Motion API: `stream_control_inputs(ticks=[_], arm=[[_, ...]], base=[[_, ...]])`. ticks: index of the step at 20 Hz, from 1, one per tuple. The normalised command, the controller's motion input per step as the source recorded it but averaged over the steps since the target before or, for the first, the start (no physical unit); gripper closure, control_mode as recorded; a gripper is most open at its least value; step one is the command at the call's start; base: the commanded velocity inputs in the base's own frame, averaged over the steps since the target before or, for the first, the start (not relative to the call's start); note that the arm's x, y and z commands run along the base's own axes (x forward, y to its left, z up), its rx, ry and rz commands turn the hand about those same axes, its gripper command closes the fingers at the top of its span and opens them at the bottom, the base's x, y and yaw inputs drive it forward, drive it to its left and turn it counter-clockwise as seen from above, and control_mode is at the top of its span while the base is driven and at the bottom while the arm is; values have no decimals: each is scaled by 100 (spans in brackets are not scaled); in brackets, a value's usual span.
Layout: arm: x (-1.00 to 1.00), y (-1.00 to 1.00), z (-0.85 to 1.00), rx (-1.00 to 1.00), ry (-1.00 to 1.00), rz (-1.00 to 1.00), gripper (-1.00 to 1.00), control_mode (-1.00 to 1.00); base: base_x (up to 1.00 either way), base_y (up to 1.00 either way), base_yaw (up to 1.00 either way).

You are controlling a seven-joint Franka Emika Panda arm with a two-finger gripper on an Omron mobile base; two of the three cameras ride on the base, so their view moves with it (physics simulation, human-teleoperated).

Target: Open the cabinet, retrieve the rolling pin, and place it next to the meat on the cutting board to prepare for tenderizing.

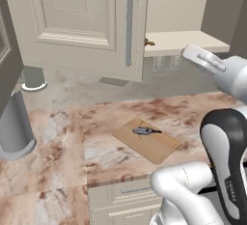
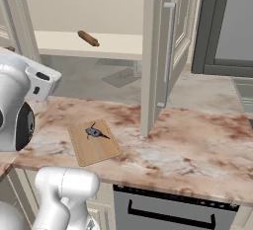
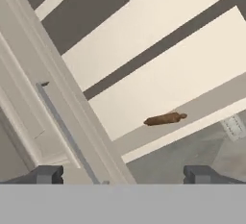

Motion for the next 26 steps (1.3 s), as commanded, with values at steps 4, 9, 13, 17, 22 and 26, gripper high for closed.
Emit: stream_control_inputs(ticks=[4, 9, 13, 17, 22, 26], arm=[[44, -49, -1, 13, 13, 25, -100, -100], [23, -11, -17, 9, 10, 23, -100, -100], [51, 1, -10, 10, 12, 15, -100, -100], [72, 8, -8, 9, 12, 8, -100, -100], [77, 15, -7, 9, 12, 5, -100, -100], [71, 28, -12, 7, 11, 6, -100, -100]], base=[[0, 0, 0], [0, 0, 0], [0, 0, 0], [0, 0, 0], [0, 0, 0], [0, 0, 0]])
